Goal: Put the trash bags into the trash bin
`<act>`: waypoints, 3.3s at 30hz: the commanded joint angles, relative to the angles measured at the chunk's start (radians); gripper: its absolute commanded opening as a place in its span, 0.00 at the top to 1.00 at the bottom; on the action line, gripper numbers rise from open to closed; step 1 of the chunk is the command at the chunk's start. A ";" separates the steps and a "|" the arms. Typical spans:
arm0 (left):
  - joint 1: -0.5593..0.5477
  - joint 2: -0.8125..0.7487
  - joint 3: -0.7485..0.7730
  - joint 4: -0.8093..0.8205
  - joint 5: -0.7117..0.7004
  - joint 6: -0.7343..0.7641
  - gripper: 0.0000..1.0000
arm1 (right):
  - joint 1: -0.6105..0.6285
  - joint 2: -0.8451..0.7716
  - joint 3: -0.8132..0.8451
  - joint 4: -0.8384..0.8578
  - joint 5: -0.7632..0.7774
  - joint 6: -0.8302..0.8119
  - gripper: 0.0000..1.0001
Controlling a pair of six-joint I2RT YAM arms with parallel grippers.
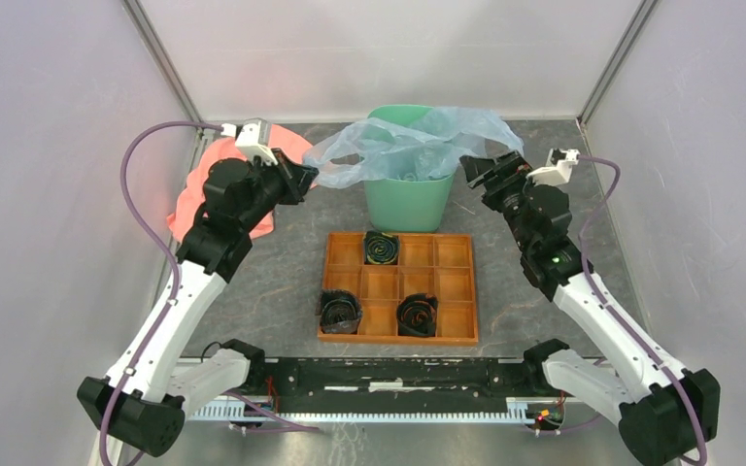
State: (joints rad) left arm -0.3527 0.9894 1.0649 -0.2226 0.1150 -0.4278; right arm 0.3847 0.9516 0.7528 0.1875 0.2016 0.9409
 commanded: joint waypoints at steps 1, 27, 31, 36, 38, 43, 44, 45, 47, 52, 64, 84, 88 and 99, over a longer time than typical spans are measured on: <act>0.004 -0.009 -0.014 0.025 0.014 -0.057 0.98 | 0.039 0.006 0.053 -0.028 -0.021 0.091 0.06; 0.004 0.155 0.205 -0.164 -0.166 -0.026 0.90 | 0.033 0.016 0.055 -0.071 -0.291 -0.511 1.00; 0.004 0.208 0.213 -0.122 -0.248 -0.010 0.92 | 0.016 0.024 0.085 -0.176 -0.249 -0.599 1.00; 0.004 0.274 0.220 -0.087 -0.321 0.010 0.95 | -0.027 0.019 0.072 -0.252 -0.209 -0.646 1.00; 0.005 0.281 0.210 -0.073 -0.343 0.030 0.98 | -0.055 0.017 0.055 -0.242 -0.231 -0.643 1.00; 0.004 0.282 0.203 -0.089 -0.274 0.038 0.98 | -0.068 0.063 0.063 -0.195 -0.382 -0.666 1.00; 0.005 0.273 0.206 -0.105 -0.245 0.025 0.97 | -0.068 0.068 0.068 -0.194 -0.389 -0.673 1.00; 0.005 0.258 0.203 -0.116 -0.217 0.020 0.94 | -0.069 0.070 0.072 -0.195 -0.391 -0.682 1.00; 0.004 0.206 0.181 -0.135 -0.186 0.004 0.81 | -0.068 0.068 0.074 -0.194 -0.393 -0.698 1.00; 0.004 0.038 0.097 -0.191 -0.232 -0.049 0.55 | -0.067 0.056 0.056 -0.195 -0.414 -0.713 0.98; 0.005 0.031 -0.001 0.009 0.164 -0.557 0.19 | -0.068 0.047 0.057 -0.194 -0.431 -0.740 0.95; 0.012 0.205 -0.171 0.261 0.089 -0.736 0.71 | -0.067 0.010 0.007 -0.184 -0.414 -0.724 0.94; 0.012 0.154 -0.175 0.228 0.083 -0.604 0.79 | -0.068 0.048 0.027 -0.259 -0.354 -0.728 0.97; 0.012 0.202 -0.131 0.128 0.109 -0.463 0.98 | -0.070 0.068 0.046 -0.258 -0.372 -0.711 0.96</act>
State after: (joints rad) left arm -0.3462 1.1633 0.8894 -0.0772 0.1978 -0.9890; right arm 0.3195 1.0245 0.7681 -0.0772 -0.1902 0.2310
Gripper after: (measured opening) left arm 0.032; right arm 0.037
